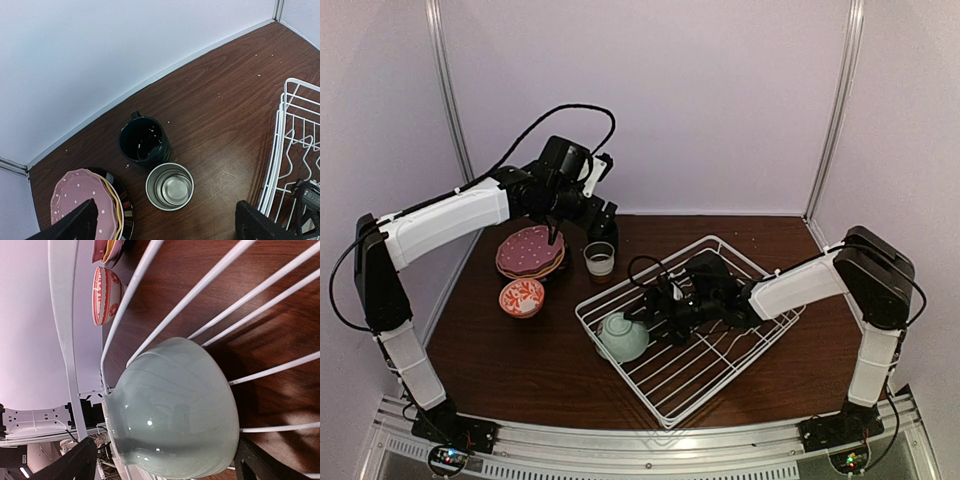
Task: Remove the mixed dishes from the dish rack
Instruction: Grab the bowl from the dish rack.
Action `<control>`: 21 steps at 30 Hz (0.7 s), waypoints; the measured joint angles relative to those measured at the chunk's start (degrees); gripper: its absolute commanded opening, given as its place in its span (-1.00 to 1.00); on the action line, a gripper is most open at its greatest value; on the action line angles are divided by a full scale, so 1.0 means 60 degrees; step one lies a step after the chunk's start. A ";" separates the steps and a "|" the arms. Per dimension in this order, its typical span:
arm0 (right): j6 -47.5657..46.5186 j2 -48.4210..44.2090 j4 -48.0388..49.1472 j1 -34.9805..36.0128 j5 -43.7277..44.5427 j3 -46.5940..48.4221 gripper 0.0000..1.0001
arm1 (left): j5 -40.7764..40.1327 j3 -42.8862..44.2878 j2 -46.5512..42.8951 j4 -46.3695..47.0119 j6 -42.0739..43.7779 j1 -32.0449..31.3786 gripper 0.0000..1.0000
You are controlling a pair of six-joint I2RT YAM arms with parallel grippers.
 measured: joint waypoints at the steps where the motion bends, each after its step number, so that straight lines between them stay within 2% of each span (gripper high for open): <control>1: 0.0040 0.0000 0.0022 0.0004 -0.0011 0.0000 0.99 | 0.0004 0.0000 0.0000 0.0000 0.0000 0.0000 0.95; 7: -0.0091 0.0011 -0.0346 0.0029 0.0106 0.0142 0.92 | 0.0000 -0.0004 0.0000 0.0004 0.0000 0.0000 0.95; 13: -0.0248 0.0226 -0.0481 0.0051 0.0109 0.0302 0.52 | -0.0007 -0.0022 0.0000 0.0000 -0.0004 0.0000 0.95; 15: -0.0127 0.0346 -0.0215 0.0047 0.0011 0.0262 0.51 | -0.0011 -0.0025 0.0000 0.0004 0.0000 0.0000 0.95; 18: 0.0033 0.0393 0.0102 0.0058 0.0000 0.0160 0.70 | -0.0015 -0.0029 0.0000 0.0004 -0.0004 0.0000 0.95; 21: 0.0047 0.0393 0.0171 0.0058 -0.0015 0.0160 0.70 | -0.0018 -0.0047 0.0000 0.0007 0.0000 0.0000 0.95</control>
